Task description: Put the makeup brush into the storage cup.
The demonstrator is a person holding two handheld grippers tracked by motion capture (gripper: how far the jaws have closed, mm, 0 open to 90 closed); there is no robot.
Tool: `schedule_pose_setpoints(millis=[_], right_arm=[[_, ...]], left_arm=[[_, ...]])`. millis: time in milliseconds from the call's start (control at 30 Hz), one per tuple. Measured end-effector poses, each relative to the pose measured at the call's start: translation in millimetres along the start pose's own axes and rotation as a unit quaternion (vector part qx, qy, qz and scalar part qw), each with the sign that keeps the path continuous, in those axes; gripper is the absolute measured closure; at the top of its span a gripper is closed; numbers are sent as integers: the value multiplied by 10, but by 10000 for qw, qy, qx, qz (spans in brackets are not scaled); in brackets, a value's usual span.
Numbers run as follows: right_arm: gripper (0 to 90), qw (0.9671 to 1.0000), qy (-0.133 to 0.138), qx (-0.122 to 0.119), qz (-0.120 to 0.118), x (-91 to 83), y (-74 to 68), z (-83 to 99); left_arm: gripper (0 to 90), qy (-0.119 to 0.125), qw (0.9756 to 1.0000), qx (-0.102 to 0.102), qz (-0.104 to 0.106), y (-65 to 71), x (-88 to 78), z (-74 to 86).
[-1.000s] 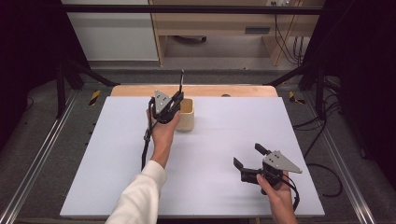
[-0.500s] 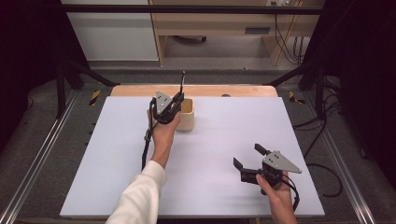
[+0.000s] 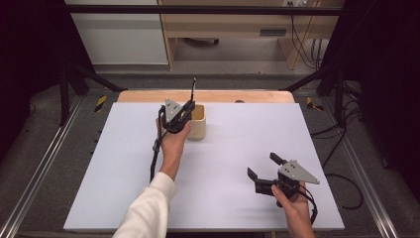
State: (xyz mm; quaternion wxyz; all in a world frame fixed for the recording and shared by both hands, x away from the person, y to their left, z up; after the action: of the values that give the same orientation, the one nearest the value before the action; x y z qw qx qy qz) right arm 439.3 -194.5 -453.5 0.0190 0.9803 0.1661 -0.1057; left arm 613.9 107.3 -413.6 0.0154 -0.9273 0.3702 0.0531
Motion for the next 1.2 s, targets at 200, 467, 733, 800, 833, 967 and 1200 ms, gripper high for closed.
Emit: schedule_pose_setpoints(millis=[200,467,733,800,833,967,1200], right_arm=[[45,10000,-9,15,17,-1,8,2],[45,10000,-2,22,15,1,3,1],[45,10000,10,23,22,-2,9,-3],[45,10000,17,22,21,-4,10,-4],[45,10000,20,27,20,-5,11,-5],[45,10000,21,28,33,-4,15,-6],[45,10000,43,21,32,-1,12,-7]], left_arm=[[759,44,10000,18,2,13,-18,-7],[718,136,9999,-1,-38,-11,-93,-65],[704,129,9999,10,-2,1,-114,-86],[700,122,9999,12,13,-1,-116,-86],[698,108,9999,14,16,0,-118,-85],[679,108,9999,16,31,1,-126,-91],[635,90,9999,-17,74,-8,-145,-98]])
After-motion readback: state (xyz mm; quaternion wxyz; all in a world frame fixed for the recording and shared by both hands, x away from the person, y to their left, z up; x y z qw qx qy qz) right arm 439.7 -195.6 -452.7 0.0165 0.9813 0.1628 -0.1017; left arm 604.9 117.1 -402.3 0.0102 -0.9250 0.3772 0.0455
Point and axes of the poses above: each handheld gripper's, and its own axes: x roughly forward along the jaws, z roughly out of its underside, y roughly to its right, the point moved 3 cm from there along x, roughly forward along the jaws, and after that the axes turned 14 degrees about z, right-handed, at the moved point
